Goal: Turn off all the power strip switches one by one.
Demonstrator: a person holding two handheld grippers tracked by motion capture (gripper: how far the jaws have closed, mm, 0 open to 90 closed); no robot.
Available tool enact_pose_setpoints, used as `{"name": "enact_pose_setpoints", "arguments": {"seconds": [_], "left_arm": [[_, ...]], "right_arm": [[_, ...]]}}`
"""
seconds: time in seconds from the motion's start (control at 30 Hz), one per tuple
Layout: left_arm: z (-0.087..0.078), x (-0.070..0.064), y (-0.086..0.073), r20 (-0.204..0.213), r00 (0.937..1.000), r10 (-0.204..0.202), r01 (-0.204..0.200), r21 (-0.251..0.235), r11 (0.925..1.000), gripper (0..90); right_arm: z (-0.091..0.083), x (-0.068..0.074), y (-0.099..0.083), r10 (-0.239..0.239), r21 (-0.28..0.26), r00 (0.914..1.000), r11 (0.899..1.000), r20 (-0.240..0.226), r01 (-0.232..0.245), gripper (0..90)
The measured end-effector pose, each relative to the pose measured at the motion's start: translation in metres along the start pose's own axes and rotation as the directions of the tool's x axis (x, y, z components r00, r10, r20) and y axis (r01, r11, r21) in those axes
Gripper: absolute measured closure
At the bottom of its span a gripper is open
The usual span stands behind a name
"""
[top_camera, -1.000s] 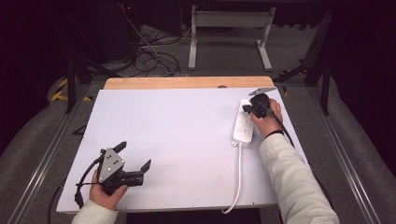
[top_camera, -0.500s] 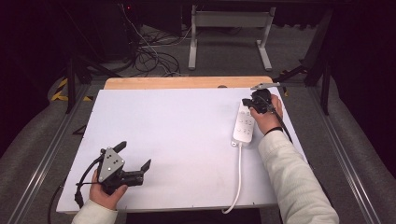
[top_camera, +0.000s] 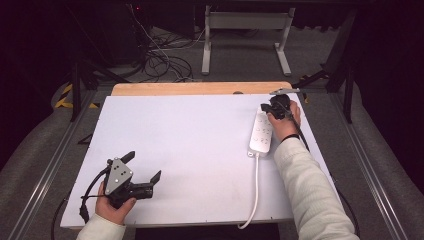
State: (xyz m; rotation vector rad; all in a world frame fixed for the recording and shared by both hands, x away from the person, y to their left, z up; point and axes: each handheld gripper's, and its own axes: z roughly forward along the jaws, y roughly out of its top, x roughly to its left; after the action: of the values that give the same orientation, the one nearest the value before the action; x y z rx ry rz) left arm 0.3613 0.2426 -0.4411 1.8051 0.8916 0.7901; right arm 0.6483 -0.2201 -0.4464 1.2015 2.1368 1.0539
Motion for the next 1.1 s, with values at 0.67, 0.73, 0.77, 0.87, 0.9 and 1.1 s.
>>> {"name": "enact_pose_setpoints", "arguments": {"seconds": [0.67,0.73,0.77,0.87,0.9,1.1], "left_arm": [[0.001,0.000,0.000,-0.001,1.0000,0.008,-0.008,0.003,1.0000,3.0],[0.001,0.000,0.000,-0.001,1.0000,0.008,-0.008,0.002,1.0000,3.0],[0.001,0.001,0.000,-0.001,1.0000,0.009,-0.009,0.003,1.0000,3.0],[0.001,0.000,0.000,0.000,1.0000,0.008,-0.008,0.003,1.0000,3.0],[0.001,0.000,0.000,0.000,1.0000,0.009,-0.009,0.003,1.0000,3.0],[0.001,0.000,0.000,0.000,1.0000,0.006,-0.006,0.004,1.0000,3.0]], "right_arm": [[0.011,-0.002,-0.006,-0.001,0.041,0.9999,0.999,0.016,0.000,90.0],[0.011,-0.002,-0.006,0.001,0.044,0.9999,0.999,0.015,-0.001,90.0],[0.011,-0.002,-0.006,-0.001,0.044,0.9999,0.999,0.016,0.000,90.0],[0.012,-0.002,-0.006,-0.006,0.043,0.9998,0.999,0.018,0.006,90.0],[0.012,-0.001,-0.007,-0.009,0.049,0.9997,0.999,0.021,0.008,90.0],[0.013,0.000,-0.007,-0.013,0.050,0.9996,0.999,0.025,0.012,90.0]]}}
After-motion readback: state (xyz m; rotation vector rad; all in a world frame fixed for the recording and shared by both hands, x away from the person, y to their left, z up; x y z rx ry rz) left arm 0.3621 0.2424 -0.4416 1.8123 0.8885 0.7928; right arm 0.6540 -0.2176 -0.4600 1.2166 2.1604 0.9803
